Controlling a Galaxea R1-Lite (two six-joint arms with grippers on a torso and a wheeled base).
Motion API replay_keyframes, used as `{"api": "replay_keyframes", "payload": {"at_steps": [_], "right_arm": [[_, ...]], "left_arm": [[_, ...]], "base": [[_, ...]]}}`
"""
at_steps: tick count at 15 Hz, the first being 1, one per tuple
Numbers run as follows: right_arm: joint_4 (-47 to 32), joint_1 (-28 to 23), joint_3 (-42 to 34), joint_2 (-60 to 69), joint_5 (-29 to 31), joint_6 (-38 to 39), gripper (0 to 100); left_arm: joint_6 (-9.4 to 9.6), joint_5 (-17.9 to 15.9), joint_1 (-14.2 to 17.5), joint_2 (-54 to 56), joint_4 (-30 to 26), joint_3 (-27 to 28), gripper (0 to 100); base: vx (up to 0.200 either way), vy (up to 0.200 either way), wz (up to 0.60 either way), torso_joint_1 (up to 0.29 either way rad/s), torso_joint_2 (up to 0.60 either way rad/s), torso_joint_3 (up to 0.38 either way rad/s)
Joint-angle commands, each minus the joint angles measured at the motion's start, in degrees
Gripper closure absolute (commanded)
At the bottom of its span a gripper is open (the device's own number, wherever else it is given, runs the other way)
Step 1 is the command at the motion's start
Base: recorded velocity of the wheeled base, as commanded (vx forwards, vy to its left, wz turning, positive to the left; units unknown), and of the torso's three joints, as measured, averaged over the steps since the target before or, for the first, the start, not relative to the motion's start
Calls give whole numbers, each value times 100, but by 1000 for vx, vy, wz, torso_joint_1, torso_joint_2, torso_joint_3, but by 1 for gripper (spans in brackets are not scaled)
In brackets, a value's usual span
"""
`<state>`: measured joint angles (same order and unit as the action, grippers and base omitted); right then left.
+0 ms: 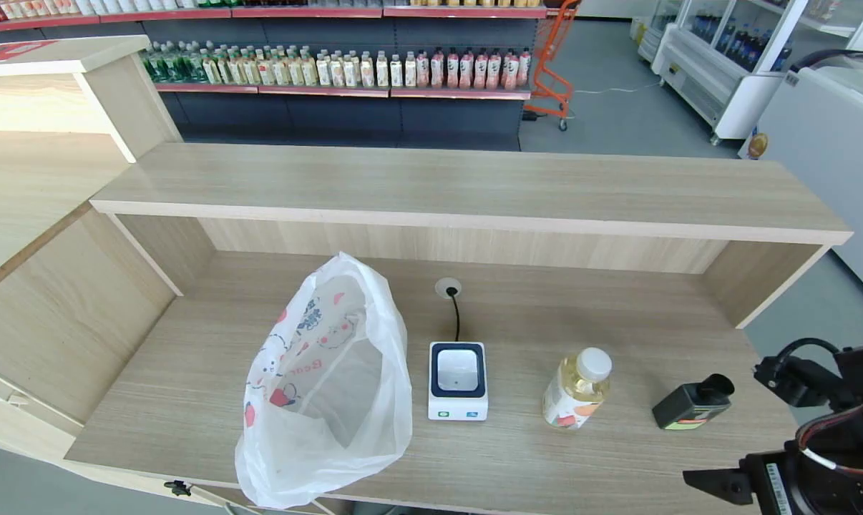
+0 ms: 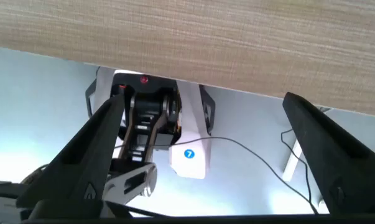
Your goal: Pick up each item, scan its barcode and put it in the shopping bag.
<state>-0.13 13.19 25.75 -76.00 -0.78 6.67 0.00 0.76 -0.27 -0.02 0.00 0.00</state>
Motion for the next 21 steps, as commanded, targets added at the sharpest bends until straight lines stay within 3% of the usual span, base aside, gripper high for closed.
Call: {"api": "replay_keyframes", "payload": {"at_steps": [1,15,21], "right_arm": [[936,289,-544,-935,104,28,0],[5190,966,-870,-3097,403,89,0],[5832,1010,-799,-3580,403,-192,0]], "left_arm": [[0,4,0,2,0,0,0],[0,4,0,2,0,0,0],[0,4,0,2,0,0,0]], "base": [[0,0,0,0,0,0],[0,0,0,0,0,0],[0,0,0,0,0,0]]}}
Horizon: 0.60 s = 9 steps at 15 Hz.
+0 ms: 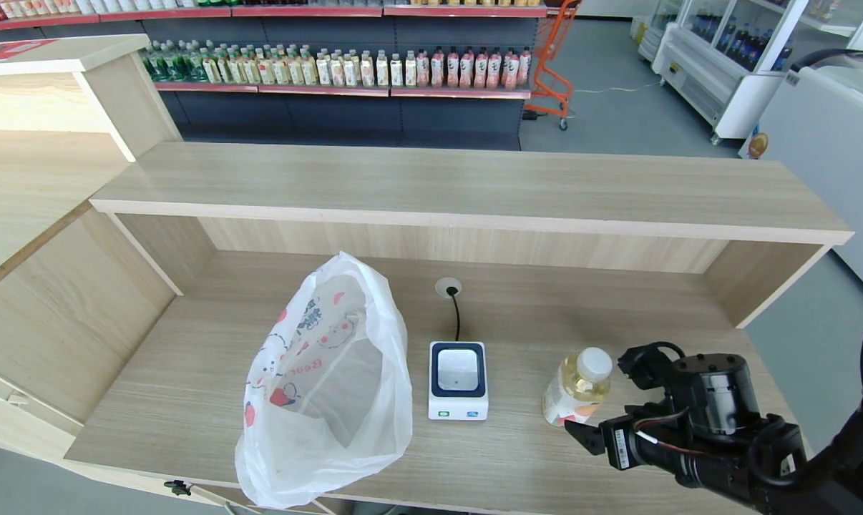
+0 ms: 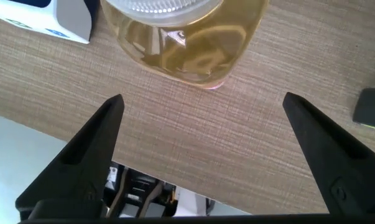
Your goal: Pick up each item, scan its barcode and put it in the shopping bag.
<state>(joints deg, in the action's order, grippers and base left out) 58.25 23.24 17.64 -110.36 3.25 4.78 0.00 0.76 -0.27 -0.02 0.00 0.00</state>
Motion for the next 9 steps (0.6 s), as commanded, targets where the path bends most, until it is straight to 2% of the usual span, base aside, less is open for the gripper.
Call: {"api": "replay_keyframes", "payload": {"at_steps": [1,4,9], "right_arm": [[90,6,55,-205,0,-47,0],[468,-3,249,-442,0,-241,0],[521,-3,451,-618,0,-443,0]], "left_arm": [[0,4,0,2,0,0,0],[0,4,0,2,0,0,0],[0,4,0,2,0,0,0]], "base": [[0,0,0,0,0,0],[0,0,0,0,0,0],[0,0,0,0,0,0]]}}
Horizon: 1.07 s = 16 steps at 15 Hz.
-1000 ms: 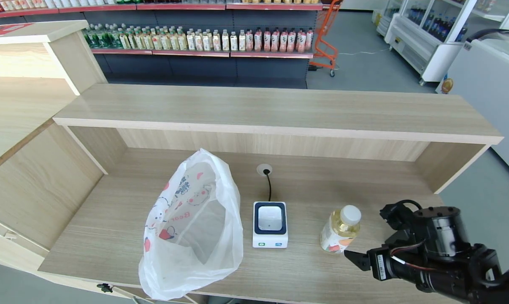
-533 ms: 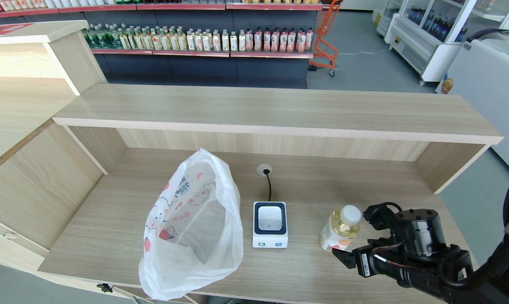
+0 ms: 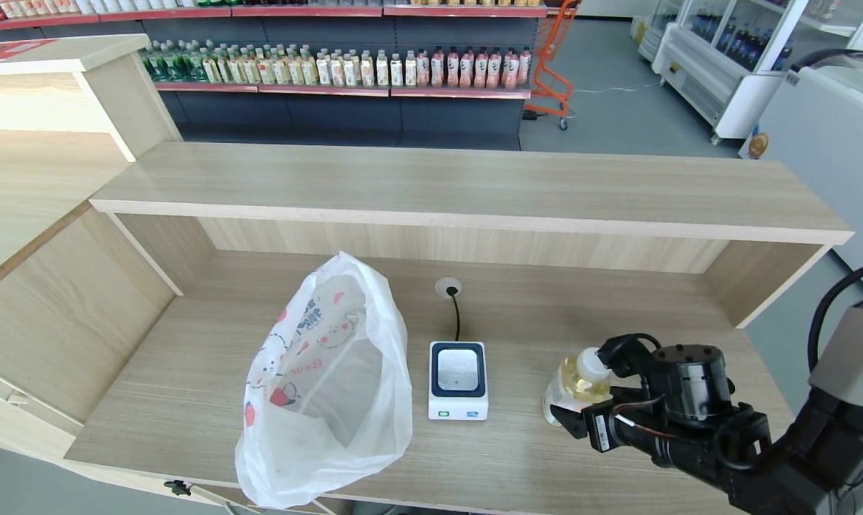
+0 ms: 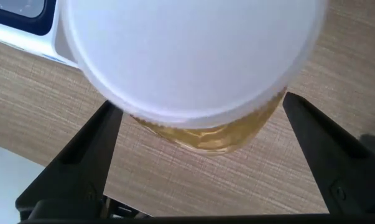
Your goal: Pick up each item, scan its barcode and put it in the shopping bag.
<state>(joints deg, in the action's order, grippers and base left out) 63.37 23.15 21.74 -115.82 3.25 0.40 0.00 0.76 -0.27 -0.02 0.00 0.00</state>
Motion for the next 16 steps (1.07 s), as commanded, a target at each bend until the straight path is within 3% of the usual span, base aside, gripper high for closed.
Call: {"api": "replay_keyframes", "payload": {"at_steps": [1,16], "right_arm": [[53,5,85,-125,0,-14,0],[932,111,1061,-1232,8,-190,0]], "left_arm": [[0,4,0,2,0,0,0],[0,4,0,2,0,0,0]], "base": [[0,0,0,0,0,0],[0,0,0,0,0,0]]}}
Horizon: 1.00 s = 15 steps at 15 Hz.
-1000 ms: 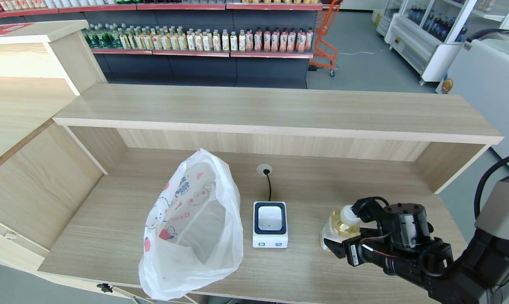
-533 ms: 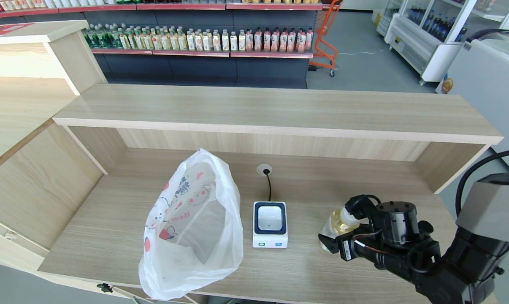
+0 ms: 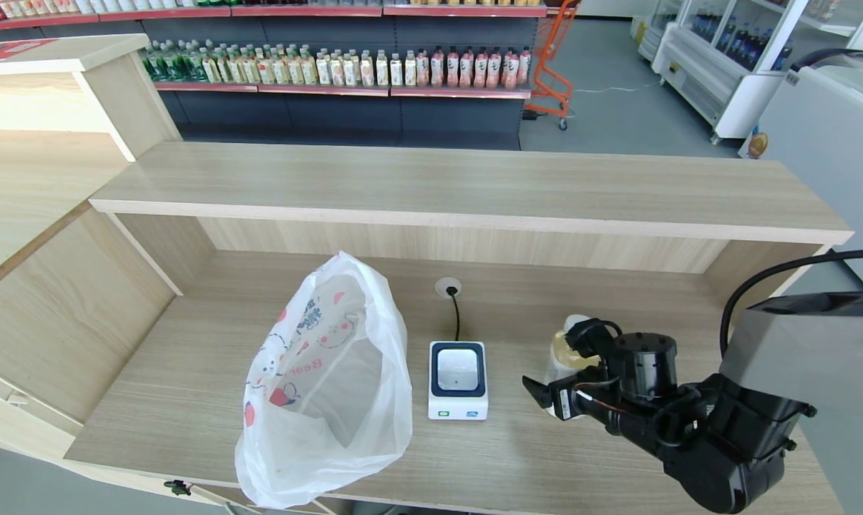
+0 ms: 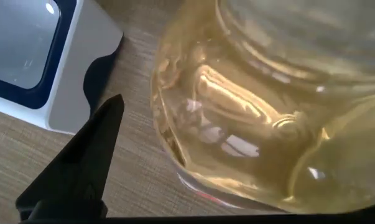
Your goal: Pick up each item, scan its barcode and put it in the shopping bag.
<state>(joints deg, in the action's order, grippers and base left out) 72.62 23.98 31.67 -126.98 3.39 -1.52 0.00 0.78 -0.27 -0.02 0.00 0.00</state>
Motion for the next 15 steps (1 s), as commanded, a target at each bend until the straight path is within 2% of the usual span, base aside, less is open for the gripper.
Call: {"api": "replay_keyframes", "payload": {"at_steps": [1,2,13,15], "right_arm": [[24,37,146,-126,-14,12,0],[24,37,164,-90,-14,12,100],[420,19,261,103,-93,-59,100],[446,-95,208,815,-866,636,100]], "left_arm": [[0,1,0,2,0,0,0],[0,1,0,2,0,0,0],[0,1,0,2,0,0,0],[0,1,0,2,0,0,0]], "base": [[0,0,0,0,0,0],[0,0,0,0,0,0],[0,0,0,0,0,0],[0,0,0,0,0,0]]}}
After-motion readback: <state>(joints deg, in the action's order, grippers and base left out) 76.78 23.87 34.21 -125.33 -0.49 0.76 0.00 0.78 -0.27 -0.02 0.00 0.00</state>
